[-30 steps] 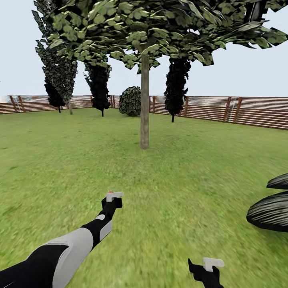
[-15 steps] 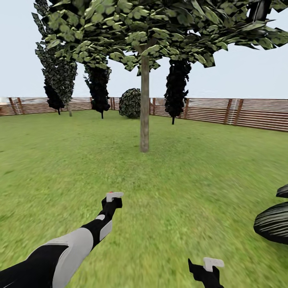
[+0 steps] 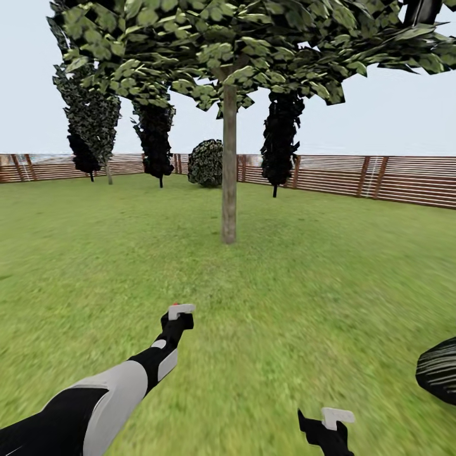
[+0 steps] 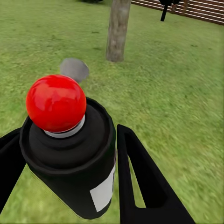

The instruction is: In the garden, pick up the pesticide atomizer on the floor and spray pesticide onto both trees until each tree trunk is fully covered.

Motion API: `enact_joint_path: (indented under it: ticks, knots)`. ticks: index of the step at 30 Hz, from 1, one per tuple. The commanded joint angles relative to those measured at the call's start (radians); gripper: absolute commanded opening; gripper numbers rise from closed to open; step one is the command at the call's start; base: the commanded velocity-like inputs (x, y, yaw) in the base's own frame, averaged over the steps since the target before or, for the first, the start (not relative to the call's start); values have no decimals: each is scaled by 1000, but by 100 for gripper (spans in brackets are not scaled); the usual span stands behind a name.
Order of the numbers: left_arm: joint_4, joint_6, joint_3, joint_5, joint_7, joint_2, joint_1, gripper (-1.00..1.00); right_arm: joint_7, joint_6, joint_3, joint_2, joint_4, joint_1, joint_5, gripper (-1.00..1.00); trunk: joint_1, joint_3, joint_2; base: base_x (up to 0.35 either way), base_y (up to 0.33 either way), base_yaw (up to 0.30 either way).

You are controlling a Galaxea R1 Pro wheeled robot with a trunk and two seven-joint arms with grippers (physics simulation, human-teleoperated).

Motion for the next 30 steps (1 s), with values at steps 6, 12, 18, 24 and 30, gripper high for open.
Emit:
enact_joint_path:
  ticks: [6,12,18,24,30]
  knots:
    - [-1,0,0,-1,0,0,0,-100,0,0,0,0,0,0,0,100,0,0,0,350,0,0]
    - [-1,0,0,0,0,0,0,-100,0,0,0,0,0,0,0,100,0,0,0,350,0,0]
    - [-1,0,0,-1,0,0,0,-100,1,0,0,0,0,0,0,100,0,0,0,350,0,0]
    - [0,0,0,0,0,0,0,-100,0,0,0,0,0,0,0,100,0,0,0,350,0,0]
    - [-1,0,0,0,0,0,0,-100,1,0,0,0,0,0,0,100,0,0,0,350,0,0]
